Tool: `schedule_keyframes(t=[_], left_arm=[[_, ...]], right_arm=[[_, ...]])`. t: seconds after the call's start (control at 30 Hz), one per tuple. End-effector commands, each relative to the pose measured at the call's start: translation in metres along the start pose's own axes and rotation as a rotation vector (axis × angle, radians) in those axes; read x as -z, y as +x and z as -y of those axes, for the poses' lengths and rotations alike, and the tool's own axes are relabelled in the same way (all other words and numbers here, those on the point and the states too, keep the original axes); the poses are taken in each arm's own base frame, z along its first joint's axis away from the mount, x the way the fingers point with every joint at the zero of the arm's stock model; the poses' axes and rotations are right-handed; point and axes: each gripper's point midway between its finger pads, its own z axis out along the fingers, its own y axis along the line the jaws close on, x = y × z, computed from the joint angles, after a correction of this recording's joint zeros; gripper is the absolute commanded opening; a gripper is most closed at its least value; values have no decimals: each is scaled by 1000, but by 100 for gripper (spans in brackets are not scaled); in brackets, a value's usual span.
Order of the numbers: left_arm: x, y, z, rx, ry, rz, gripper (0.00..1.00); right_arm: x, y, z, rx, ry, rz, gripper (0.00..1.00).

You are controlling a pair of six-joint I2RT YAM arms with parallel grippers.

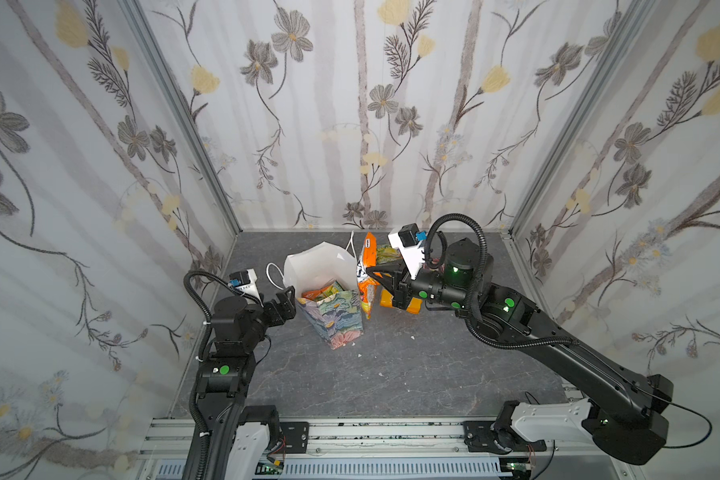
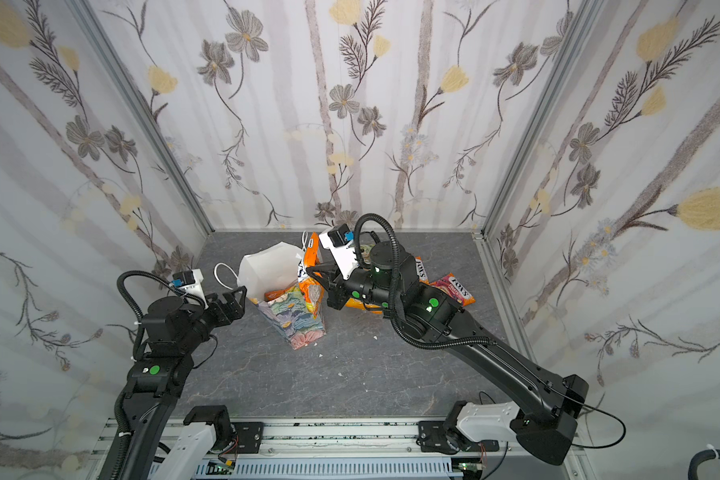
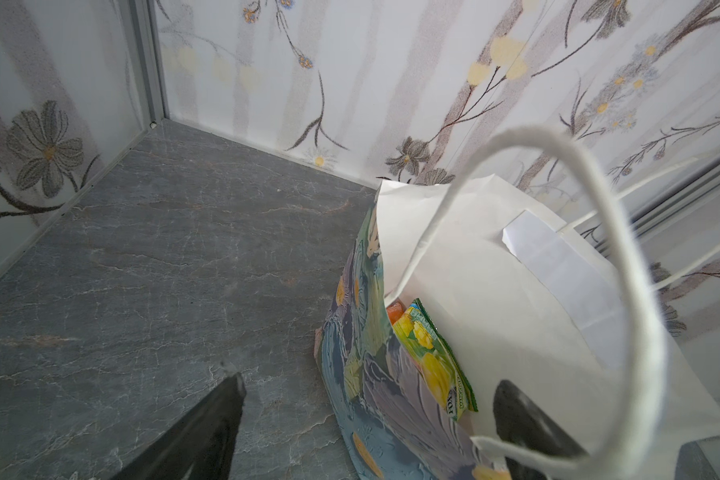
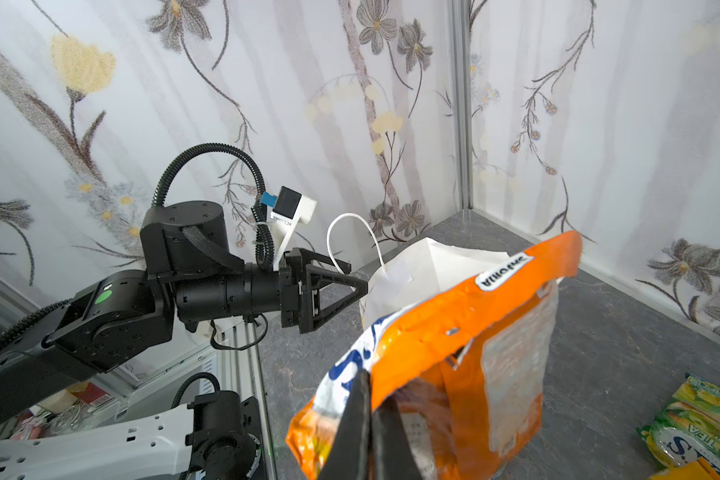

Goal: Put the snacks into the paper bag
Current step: 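Lift the orange Fox's Fruits packet off the table, then carry the orange packet over the paper bag opening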

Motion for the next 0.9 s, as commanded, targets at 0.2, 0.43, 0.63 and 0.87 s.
schedule_keyframes(t=[0.2,0.43,0.63,0.87], left_arm=[[0,-4,2,-7,11,17,93],[0,-3,3,-7,15,16,93],[2,-4,3,-9,16,22,93],[2,-4,4,-9,19,25,93]], right_arm=[[-30,-24,-27,84,-157,4,0],[-75,-6,-21,86,-207,-107,0],[-100,-3,-6,69,-237,-151,0],[-119,2,28,15,-228,-171,0]])
